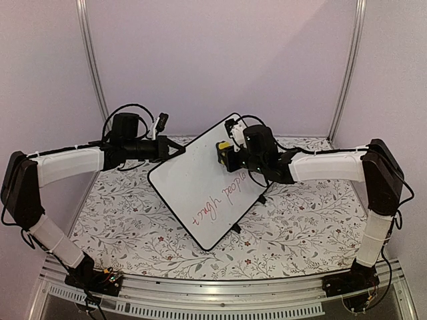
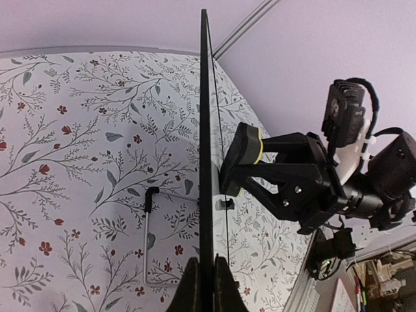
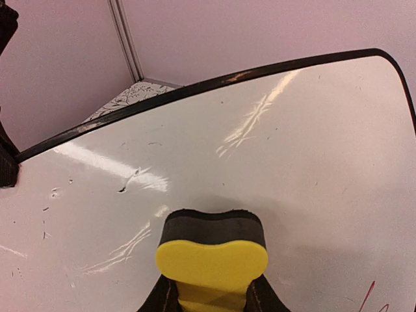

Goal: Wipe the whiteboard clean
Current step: Erase the whiteboard at the center of the board.

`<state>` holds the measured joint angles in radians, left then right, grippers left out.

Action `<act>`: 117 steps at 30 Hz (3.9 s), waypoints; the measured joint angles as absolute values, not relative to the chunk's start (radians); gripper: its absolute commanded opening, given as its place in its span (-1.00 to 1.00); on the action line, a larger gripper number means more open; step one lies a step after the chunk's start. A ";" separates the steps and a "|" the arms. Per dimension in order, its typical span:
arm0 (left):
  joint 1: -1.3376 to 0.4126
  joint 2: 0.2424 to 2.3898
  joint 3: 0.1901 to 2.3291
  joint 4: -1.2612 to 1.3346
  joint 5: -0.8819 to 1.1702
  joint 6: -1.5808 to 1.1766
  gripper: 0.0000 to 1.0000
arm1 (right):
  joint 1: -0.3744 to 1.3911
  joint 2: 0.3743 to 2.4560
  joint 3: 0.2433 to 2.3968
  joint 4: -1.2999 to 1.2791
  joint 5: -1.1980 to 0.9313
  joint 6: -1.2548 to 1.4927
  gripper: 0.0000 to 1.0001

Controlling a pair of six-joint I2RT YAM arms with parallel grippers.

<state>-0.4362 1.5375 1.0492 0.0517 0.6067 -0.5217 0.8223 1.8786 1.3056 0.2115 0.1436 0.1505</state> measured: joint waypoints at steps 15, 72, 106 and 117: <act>-0.437 1.538 1.049 0.054 0.610 -0.522 -1.00 | 0.822 1.818 1.161 0.236 0.144 0.184 -1.00; -0.433 1.538 1.049 0.052 0.616 -0.527 -1.00 | 0.786 1.824 1.150 0.286 0.071 0.213 -1.00; -0.433 1.538 1.049 0.062 0.636 -0.524 -1.00 | 0.936 1.674 1.145 0.166 0.048 0.291 -1.00; -0.433 1.538 1.049 0.062 0.636 -0.524 -1.00 | 0.936 1.592 1.177 0.056 0.100 0.211 -1.00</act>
<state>-0.4328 1.5375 1.0492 0.0624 0.6357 -0.5240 0.9363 1.5925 1.1770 0.0563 0.1001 0.2111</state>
